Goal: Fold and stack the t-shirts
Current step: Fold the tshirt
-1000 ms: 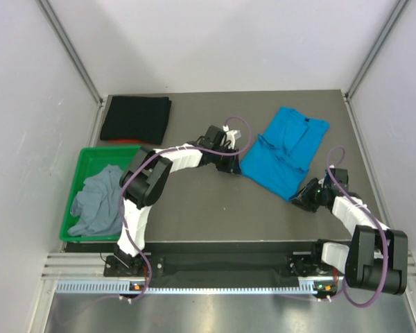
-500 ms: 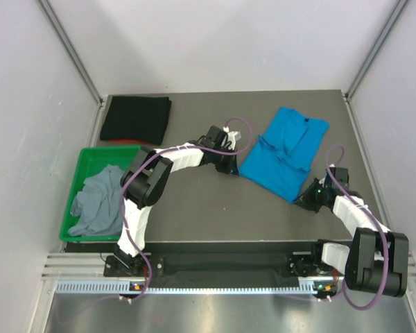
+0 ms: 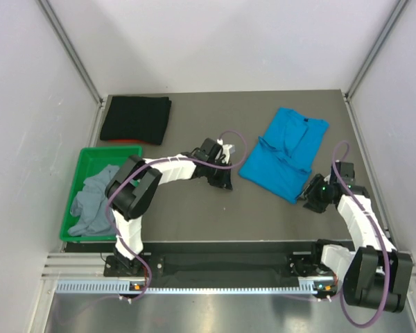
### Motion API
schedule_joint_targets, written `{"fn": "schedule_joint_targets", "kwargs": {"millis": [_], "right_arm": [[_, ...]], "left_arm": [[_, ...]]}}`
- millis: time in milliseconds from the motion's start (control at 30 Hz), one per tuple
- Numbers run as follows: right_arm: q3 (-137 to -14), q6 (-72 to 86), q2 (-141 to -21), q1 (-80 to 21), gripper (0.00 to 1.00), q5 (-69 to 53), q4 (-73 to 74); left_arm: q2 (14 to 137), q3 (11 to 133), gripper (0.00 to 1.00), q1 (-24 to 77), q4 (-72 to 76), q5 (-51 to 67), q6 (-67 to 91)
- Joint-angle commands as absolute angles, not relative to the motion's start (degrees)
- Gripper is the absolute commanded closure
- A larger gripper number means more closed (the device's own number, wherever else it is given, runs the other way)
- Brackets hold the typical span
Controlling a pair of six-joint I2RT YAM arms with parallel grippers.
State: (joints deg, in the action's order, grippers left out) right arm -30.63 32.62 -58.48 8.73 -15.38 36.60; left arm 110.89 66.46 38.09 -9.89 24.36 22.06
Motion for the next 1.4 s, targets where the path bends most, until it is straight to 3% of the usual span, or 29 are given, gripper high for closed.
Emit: {"fn": "schedule_joint_targets", "kwargs": {"millis": [0, 100, 200, 500, 833, 1067, 1133, 1200, 1367], "right_arm": [[-35.15, 33.13, -55.81, 8.26, 0.55, -14.50, 39.37], [-36.03, 33.22, -54.93, 8.26, 0.55, -14.24, 39.38], [-36.47, 33.48, -54.84, 8.35, 0.55, -13.27, 38.59], [-39.37, 32.87, -57.74, 8.35, 0.54, -12.30, 36.04], [-41.13, 32.87, -60.29, 8.35, 0.54, -13.01, 33.58], [-40.78, 33.31, -61.35, 8.35, 0.54, -13.88, 31.99], [-41.48, 32.87, -62.22, 8.35, 0.53, -14.59, 31.73], [-42.89, 32.52, -62.66, 8.35, 0.53, -15.99, 31.64], [-46.40, 31.29, -63.81, 8.35, 0.53, -16.52, 31.90]], "left_arm": [[108.11, 65.47, 0.75, 38.06, -8.35, 22.32, 22.94], [108.54, 68.11, 0.58, 37.44, -7.30, 24.34, 24.43], [110.03, 70.40, 0.52, 37.00, -4.40, 26.62, 27.32], [117.42, 77.51, 0.48, 35.69, -0.80, 27.42, 27.77], [122.34, 80.42, 0.53, 34.98, -0.44, 31.99, 27.60], [124.45, 80.24, 0.64, 34.98, 0.79, 33.39, 27.07], [124.89, 80.77, 0.87, 34.98, 0.27, 34.54, 26.81], [124.19, 79.64, 1.00, 34.98, 0.26, 34.63, 26.37], [118.93, 74.19, 1.00, 34.98, -2.19, 32.09, 25.67]]}}
